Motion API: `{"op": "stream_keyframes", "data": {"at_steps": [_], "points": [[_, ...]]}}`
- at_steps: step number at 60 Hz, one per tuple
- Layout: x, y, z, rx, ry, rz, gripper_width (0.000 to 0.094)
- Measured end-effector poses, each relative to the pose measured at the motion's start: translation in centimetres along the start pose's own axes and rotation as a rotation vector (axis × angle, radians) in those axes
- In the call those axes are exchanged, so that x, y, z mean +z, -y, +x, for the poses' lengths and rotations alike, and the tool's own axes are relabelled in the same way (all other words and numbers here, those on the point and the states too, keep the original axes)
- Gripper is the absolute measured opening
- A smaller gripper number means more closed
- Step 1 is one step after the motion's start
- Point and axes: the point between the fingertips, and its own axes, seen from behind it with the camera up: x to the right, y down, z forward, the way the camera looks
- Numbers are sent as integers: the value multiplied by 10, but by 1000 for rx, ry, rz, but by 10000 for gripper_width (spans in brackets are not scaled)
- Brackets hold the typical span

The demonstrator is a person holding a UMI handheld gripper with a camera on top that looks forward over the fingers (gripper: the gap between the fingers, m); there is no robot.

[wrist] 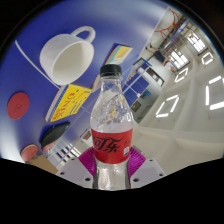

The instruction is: Pour water

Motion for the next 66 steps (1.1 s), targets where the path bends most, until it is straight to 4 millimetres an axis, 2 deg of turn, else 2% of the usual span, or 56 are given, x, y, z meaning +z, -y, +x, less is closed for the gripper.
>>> {"op": "stream_keyframes", "data": {"at_steps": [3,4,11,12,13,17,20,21,22,24,25,28,29,30,35,37,38,42,43,46,50,52,53,58,60,61,62,63,66], "points": [[-3,-18,8,171,4,-37,361],[-10,-27,18,220,-4,-53,364],[-21,-74,32,890,26,-129,364],[-28,-73,39,961,8,-155,362],[-26,-84,37,1060,17,-143,367],[-33,-103,42,1406,6,-144,366],[-36,-108,40,1640,15,-136,365],[-35,-95,41,1709,16,-152,364],[-33,-99,31,1782,27,-147,366],[-31,-94,21,1915,47,-142,363],[-28,-86,18,1975,59,-141,363],[-26,-79,-3,2099,88,-137,362],[-19,-57,-9,2133,100,-146,364],[-28,-67,-16,2152,112,-148,361],[-25,-43,-57,2227,163,-169,362],[-13,-10,-78,2257,178,-178,363],[-23,-21,-83,2268,190,-183,364],[-20,-4,-107,2308,222,-203,362],[-10,17,-116,2314,225,-205,364],[-22,16,-135,2317,244,-218,363],[-25,27,-156,2318,262,-227,364],[-27,34,-165,2321,273,-230,364],[-21,41,-166,2319,277,-232,364],[-28,60,-193,2293,297,-253,367],[-28,52,-184,2294,225,-222,362],[-31,55,-188,2287,237,-229,366],[-29,43,-186,2288,216,-221,366],[-29,56,-189,2294,219,-227,364],[-33,58,-187,2323,209,-240,366]]}}
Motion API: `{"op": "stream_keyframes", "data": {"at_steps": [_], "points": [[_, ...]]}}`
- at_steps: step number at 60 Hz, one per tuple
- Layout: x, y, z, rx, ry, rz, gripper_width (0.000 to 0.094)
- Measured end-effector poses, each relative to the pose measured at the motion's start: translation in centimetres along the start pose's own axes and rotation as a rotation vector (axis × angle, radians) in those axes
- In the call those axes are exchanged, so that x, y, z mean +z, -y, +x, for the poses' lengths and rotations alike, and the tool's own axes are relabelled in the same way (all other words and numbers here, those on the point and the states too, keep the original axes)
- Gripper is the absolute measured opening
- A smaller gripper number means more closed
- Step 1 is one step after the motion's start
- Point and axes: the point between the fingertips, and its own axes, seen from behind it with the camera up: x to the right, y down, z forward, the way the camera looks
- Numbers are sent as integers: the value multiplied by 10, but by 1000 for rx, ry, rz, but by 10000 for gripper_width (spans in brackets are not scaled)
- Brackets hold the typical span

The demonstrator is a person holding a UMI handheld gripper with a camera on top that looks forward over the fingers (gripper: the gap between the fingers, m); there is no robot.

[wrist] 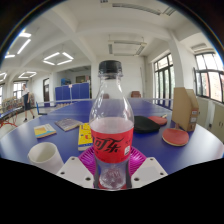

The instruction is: Pour water

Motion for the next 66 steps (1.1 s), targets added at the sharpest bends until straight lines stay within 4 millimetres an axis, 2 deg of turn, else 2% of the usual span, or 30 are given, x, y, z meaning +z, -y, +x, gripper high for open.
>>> {"op": "stream_keyframes", "data": {"at_steps": [5,10,12,13,14,18,22,26,30,41,48,55,66], "points": [[2,3,5,0,6,2,458],[0,-5,6,-31,1,-61,564],[-3,-10,8,-36,-5,-99,680],[2,-8,4,-37,-6,-114,765],[-4,-11,6,-38,-8,-125,848],[-20,-11,10,-39,-26,-167,819],[-36,-9,12,-42,-62,-209,859],[-65,0,14,-49,-98,-227,850],[-104,7,14,-43,-121,-251,844],[-223,20,-15,-28,-124,-297,853],[-287,26,-31,-53,-134,-306,855],[-331,31,-47,-52,-125,-312,856],[-359,28,-59,-71,-102,-315,850]]}}
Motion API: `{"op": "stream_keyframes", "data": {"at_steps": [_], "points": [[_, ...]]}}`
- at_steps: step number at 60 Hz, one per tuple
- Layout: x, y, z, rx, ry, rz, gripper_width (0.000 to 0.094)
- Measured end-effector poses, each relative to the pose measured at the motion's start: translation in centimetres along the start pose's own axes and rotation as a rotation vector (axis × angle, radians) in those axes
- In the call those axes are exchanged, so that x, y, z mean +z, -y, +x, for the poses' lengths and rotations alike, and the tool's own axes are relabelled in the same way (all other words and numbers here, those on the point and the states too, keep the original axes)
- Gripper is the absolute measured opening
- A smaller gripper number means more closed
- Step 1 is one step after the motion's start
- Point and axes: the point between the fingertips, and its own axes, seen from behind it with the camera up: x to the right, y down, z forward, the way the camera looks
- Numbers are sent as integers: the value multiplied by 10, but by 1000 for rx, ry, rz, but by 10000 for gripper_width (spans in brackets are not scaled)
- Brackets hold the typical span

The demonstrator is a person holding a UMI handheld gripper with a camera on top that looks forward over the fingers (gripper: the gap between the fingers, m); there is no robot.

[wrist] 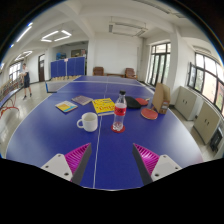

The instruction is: Pour water

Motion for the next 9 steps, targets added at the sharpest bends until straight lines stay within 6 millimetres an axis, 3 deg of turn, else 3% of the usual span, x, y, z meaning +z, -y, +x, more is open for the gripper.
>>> {"op": "stream_keyframes", "data": {"at_steps": [9], "points": [[-7,9,5,5,-11,36,851]]}}
